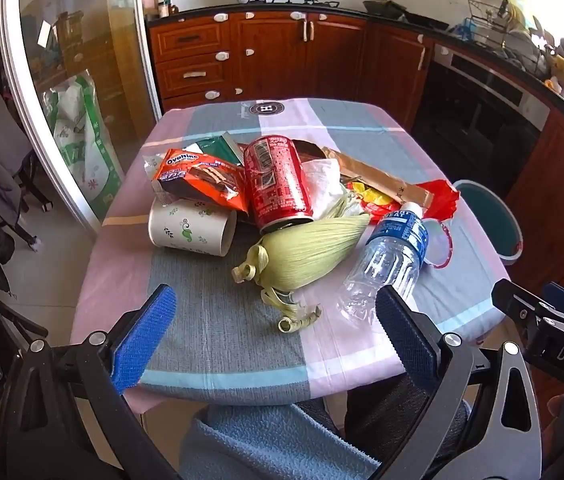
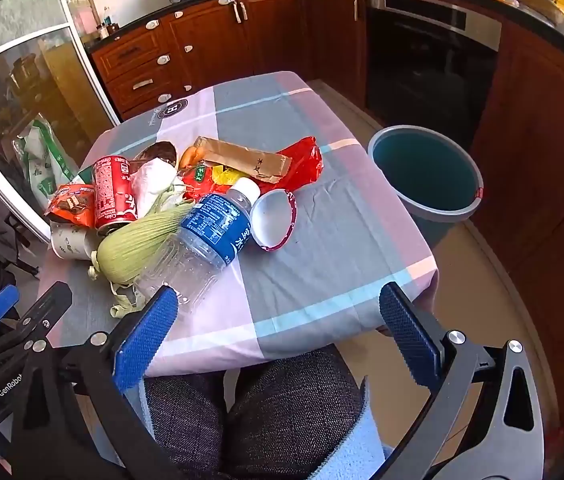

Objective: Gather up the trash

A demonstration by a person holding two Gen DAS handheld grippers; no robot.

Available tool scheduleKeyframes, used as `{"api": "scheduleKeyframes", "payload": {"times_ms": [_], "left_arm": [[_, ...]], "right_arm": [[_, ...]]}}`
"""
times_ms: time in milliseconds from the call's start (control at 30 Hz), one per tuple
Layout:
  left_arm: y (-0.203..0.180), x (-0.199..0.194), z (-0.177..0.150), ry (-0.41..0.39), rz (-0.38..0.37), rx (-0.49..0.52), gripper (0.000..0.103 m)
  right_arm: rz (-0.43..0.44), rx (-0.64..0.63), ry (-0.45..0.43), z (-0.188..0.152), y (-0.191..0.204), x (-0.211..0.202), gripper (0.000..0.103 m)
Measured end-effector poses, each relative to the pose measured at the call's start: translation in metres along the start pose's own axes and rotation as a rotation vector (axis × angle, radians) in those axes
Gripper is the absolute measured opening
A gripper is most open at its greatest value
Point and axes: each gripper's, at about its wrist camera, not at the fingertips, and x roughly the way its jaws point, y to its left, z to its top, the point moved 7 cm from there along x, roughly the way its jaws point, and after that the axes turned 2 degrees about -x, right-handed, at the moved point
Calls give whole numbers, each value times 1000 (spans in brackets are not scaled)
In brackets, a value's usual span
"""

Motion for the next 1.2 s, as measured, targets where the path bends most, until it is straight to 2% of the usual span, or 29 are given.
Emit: {"api": "scheduleKeyframes", "payload": {"times_ms": [1200], "left_arm": [[-3, 10, -5, 22, -22, 5, 99]], "right_arm": [[-8, -7, 10, -5, 0, 5, 97]]}}
